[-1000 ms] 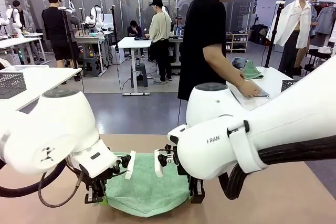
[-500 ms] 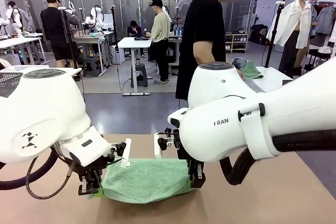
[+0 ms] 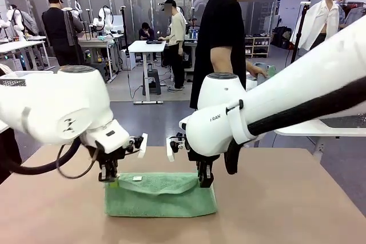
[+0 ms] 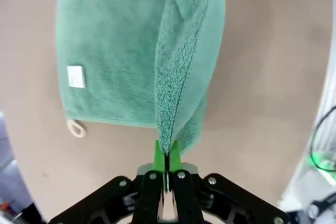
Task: Fold the towels and place them in the basket.
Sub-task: When a person lays out a Towel with hook on the table, fold it in half twice.
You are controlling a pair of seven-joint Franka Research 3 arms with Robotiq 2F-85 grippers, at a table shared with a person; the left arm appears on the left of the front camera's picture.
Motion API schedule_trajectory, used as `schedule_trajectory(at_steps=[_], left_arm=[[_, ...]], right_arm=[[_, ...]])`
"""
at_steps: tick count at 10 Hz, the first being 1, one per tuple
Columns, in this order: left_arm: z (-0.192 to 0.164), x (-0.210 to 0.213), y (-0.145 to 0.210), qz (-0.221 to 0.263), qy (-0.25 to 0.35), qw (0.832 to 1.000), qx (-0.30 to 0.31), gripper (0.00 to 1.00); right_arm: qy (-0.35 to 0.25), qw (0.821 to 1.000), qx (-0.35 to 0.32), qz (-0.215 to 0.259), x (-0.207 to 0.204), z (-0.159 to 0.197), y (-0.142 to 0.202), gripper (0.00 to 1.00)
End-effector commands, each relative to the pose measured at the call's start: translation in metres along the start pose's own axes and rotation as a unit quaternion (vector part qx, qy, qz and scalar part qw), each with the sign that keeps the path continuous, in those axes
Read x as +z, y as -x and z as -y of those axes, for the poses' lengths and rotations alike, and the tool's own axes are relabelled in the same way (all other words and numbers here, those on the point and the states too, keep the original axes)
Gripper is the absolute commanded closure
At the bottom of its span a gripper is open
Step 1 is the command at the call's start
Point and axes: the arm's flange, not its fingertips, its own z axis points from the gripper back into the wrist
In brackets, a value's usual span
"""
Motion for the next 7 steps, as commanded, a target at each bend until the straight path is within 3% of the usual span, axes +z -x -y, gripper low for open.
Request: schedule_trajectory(at_steps=[1,4,7], left_arm=[[-0.037,-0.008,-0.015,-0.02,0.025,0.999,-0.005,0.99],[-0.082,-0.027,-0.021,-0.028,0.062,0.998,0.016,0.99],[-0.115,-0.048,-0.02,-0.038,0.072,0.996,0.036,0.99]], right_arm=[[0.013,1.0,0.0,-0.013,-0.014,0.032,0.003,1.0],[0.009,1.0,-0.006,-0.028,-0.029,0.073,0.012,1.0],[0.011,1.0,-0.019,-0.006,-0.042,0.098,0.019,1.0]])
